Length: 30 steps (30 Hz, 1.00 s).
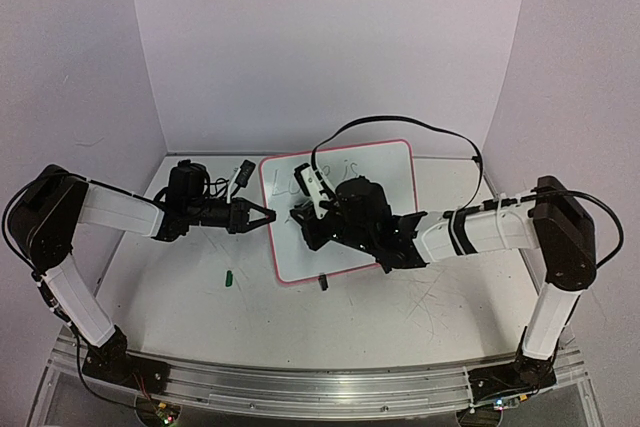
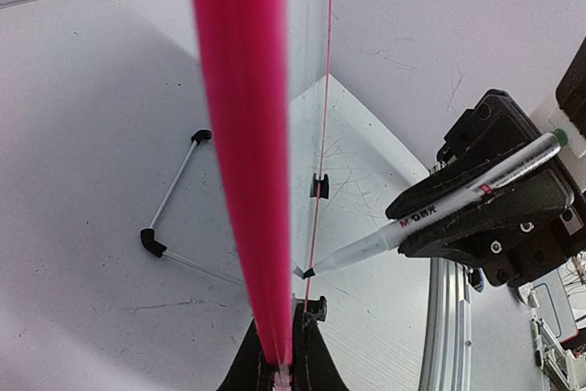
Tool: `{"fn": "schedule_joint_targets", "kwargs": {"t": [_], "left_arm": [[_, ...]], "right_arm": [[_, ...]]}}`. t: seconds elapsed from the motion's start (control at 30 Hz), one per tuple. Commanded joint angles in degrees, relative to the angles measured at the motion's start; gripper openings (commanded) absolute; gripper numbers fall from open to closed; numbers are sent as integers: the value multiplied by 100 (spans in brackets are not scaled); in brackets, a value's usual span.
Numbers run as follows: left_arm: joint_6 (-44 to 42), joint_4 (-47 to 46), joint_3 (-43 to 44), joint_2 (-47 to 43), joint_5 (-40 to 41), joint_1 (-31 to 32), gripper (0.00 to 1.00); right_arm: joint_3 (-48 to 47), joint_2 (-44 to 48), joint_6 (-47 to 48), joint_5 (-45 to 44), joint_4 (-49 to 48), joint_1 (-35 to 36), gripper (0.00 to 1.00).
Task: Write a sentence on the whiteboard
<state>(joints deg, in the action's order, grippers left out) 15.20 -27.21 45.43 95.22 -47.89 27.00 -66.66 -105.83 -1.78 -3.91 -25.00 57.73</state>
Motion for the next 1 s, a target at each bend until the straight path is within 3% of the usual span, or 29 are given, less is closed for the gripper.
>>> {"fn": "schedule_joint_targets", "kwargs": {"t": [0.0, 0.97], "left_arm": [[-316, 69, 211, -7, 484, -11, 0], [-342, 86, 208, 4, 482, -11, 0]], "right_arm": [[85, 205, -115, -631, -164, -55, 0], [-248, -197, -267, -24, -102, -51, 0]]}}
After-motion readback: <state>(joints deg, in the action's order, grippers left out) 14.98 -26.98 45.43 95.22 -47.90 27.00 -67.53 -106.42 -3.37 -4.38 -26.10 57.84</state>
